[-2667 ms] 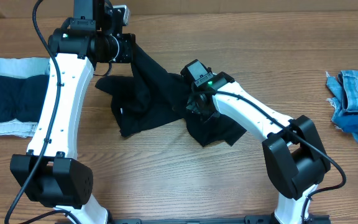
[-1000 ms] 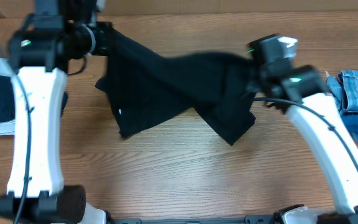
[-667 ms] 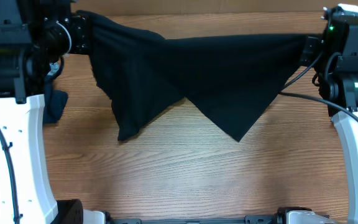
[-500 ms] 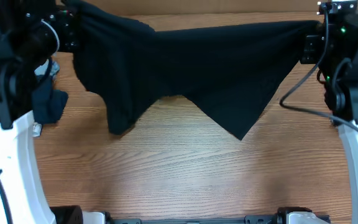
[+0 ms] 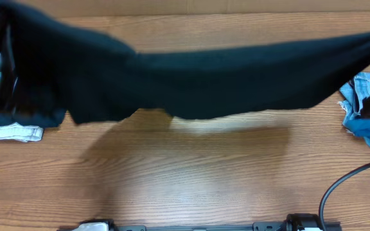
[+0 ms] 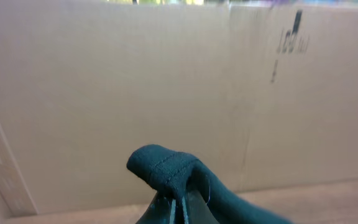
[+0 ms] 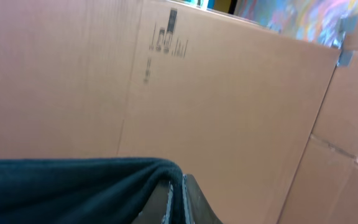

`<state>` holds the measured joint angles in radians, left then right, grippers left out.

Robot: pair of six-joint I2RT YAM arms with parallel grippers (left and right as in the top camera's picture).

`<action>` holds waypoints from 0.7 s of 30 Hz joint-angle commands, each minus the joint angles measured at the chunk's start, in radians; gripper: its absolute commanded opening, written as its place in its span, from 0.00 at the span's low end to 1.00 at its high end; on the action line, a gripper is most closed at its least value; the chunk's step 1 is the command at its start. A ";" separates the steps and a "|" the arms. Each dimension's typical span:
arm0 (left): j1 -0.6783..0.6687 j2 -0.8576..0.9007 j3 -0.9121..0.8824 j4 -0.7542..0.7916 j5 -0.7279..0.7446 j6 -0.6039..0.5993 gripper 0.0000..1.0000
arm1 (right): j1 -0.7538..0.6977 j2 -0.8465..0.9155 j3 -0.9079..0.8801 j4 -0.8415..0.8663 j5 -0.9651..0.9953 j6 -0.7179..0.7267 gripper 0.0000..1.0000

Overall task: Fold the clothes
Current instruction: 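Lift the shirt high with both grippers and stretch it wide between them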

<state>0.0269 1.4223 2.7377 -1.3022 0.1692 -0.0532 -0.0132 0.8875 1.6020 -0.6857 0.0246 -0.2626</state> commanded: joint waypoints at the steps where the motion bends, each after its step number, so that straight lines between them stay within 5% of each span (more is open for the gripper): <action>1: 0.007 -0.078 0.014 0.016 -0.081 -0.038 0.04 | -0.006 0.002 0.011 -0.039 0.011 0.001 0.04; 14: 0.007 -0.257 0.018 0.058 -0.091 -0.063 0.04 | -0.006 -0.011 0.230 -0.276 0.034 0.024 0.04; 21: 0.007 -0.185 -0.018 -0.034 -0.151 -0.066 0.04 | -0.006 0.021 0.210 -0.313 0.058 0.023 0.04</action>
<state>0.0269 1.1683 2.7441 -1.3251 0.0624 -0.1051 -0.0132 0.8787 1.8202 -0.9962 0.0437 -0.2474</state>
